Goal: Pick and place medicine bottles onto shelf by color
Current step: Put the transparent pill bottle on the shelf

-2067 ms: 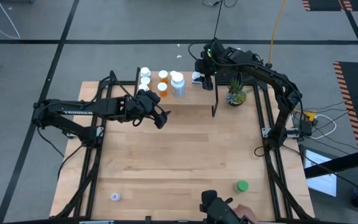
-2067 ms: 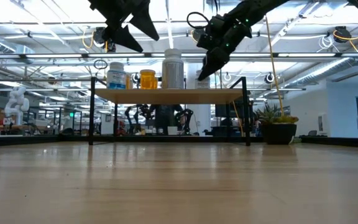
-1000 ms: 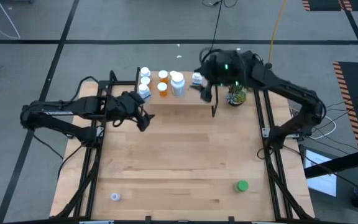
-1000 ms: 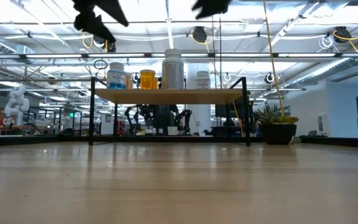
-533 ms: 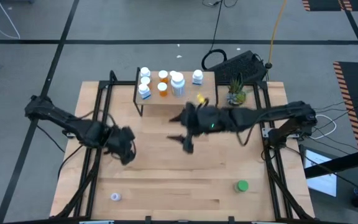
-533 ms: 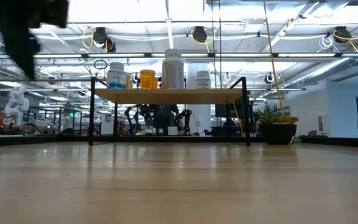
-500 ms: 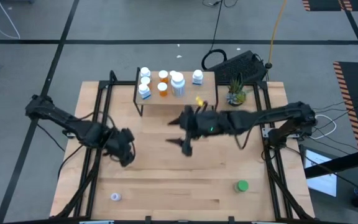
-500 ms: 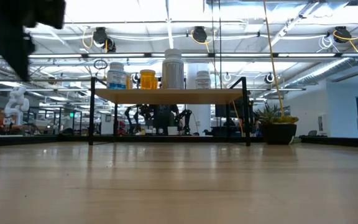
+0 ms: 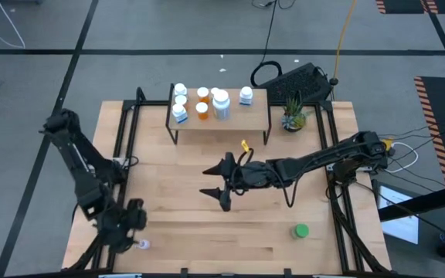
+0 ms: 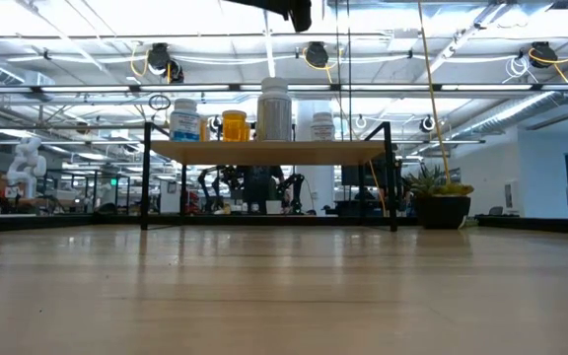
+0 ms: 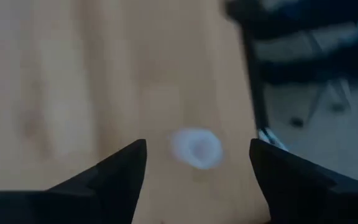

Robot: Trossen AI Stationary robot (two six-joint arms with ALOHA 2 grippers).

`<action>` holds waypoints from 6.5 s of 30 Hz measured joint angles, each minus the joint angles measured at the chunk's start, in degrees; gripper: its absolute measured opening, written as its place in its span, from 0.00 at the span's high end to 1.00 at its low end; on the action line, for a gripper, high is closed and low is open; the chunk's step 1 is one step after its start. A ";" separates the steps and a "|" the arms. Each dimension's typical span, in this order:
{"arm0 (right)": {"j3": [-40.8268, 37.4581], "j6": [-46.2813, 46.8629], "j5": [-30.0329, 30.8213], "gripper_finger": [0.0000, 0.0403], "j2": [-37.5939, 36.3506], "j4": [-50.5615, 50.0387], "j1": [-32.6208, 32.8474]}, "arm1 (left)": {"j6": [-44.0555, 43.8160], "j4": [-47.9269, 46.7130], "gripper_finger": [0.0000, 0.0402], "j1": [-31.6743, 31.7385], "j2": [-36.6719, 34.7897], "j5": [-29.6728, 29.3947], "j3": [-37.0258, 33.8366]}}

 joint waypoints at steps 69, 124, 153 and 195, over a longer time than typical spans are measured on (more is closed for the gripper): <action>-7.64 6.76 8.62 0.26 -4.57 -14.94 0.77 | 28.67 30.39 0.30 45.87 19.83 1.32 -9.05; -16.93 4.37 -2.19 0.26 -5.87 -1.78 -3.56 | 31.77 52.34 0.66 52.51 29.01 4.07 -9.16; -16.93 4.25 -1.58 0.26 -23.61 23.27 -12.07 | 33.45 88.53 0.58 57.80 10.09 5.52 -8.94; -15.96 -5.76 -9.62 0.57 -14.08 23.08 -12.24 | 40.54 90.85 0.60 58.13 9.97 4.89 -6.14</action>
